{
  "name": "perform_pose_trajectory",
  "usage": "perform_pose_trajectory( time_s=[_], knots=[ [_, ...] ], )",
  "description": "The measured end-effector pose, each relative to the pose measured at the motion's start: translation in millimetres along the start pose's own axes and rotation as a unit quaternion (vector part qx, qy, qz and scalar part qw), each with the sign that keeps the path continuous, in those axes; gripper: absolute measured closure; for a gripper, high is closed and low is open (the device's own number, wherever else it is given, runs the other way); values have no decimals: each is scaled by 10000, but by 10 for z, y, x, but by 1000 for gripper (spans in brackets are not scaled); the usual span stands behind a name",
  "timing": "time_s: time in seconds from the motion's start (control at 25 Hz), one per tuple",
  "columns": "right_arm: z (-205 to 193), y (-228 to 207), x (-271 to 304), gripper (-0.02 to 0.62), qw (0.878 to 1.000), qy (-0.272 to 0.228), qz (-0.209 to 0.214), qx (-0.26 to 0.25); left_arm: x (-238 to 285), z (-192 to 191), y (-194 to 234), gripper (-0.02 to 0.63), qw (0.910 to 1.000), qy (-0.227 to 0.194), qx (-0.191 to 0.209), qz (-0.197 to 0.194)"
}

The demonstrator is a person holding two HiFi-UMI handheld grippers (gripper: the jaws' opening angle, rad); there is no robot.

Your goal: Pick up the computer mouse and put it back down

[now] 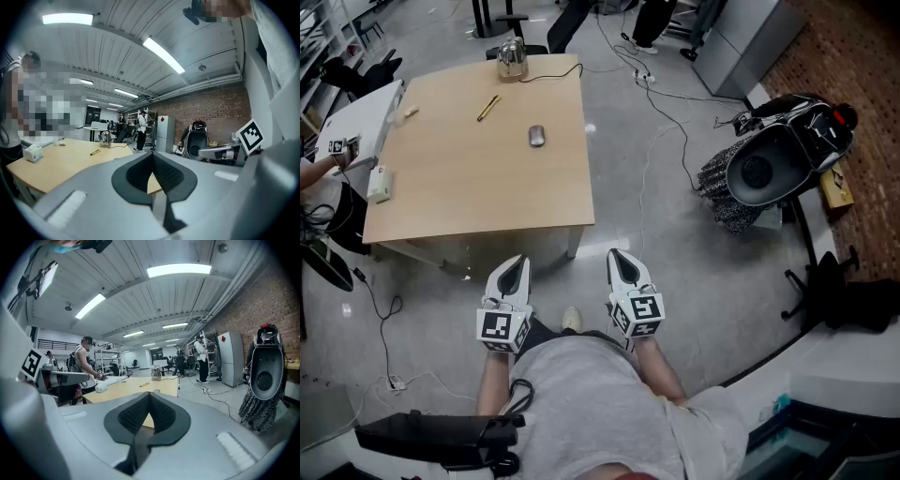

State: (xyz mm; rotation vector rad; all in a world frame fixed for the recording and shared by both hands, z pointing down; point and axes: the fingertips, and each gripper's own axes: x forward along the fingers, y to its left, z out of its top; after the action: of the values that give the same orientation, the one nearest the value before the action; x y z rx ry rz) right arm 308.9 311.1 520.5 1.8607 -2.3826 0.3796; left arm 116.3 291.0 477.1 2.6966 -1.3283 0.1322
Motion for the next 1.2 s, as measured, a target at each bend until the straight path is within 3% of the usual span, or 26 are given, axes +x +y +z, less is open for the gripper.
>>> perform_pose_trajectory(
  time_s=[0.56, 1.2],
  knots=[
    [36, -66, -22, 589, 9995, -232, 142, 127, 51, -68, -63, 586, 10000, -2, -9, 37],
    [-9, 94, 391, 589, 9977, -2, 655, 167, 143, -54, 192, 586, 9993, 175, -30, 328]
  ],
)
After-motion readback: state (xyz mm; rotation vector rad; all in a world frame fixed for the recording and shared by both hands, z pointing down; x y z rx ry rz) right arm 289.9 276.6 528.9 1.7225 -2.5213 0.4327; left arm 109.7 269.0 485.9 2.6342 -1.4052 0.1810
